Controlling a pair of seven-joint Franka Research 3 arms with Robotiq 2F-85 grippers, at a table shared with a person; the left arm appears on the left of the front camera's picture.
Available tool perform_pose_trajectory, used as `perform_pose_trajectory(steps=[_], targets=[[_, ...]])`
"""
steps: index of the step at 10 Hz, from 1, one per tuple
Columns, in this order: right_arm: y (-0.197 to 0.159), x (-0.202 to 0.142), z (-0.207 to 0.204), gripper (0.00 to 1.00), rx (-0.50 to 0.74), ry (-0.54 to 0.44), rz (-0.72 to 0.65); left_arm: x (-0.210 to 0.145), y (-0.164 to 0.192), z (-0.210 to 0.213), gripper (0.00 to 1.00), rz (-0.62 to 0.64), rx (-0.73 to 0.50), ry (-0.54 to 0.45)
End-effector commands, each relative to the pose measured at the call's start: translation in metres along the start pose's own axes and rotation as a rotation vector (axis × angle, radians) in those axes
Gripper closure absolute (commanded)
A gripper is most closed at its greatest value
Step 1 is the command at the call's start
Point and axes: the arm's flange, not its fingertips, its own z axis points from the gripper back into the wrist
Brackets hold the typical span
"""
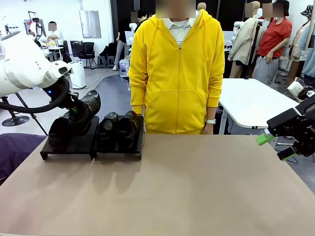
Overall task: Organize the shoes by placing them on the stand.
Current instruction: Place the Shoe from the middle of the table onto the Shoes Stand.
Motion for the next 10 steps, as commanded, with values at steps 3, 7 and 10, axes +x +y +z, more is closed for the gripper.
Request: perform_pose_trajectory(steps=[3, 7, 10], targets=[[-0.001, 0.0, -0.001, 0.0, 0.016, -0.003, 0.018, 0.008, 0.014, -0.031, 1.0, 0.044, 0.075, -0.009], [-0.001, 0.0, -0.001, 0.0, 0.016, -0.003, 0.018, 0.002, 0.022, -0.057, 1.0, 0.069, 0.095, 0.044], [-0.001, 0.0, -0.001, 0.0, 0.016, -0.003, 0.018, 0.0, 0.021, -0.054, 0.45, 0.055, 0.11, 0.035]])
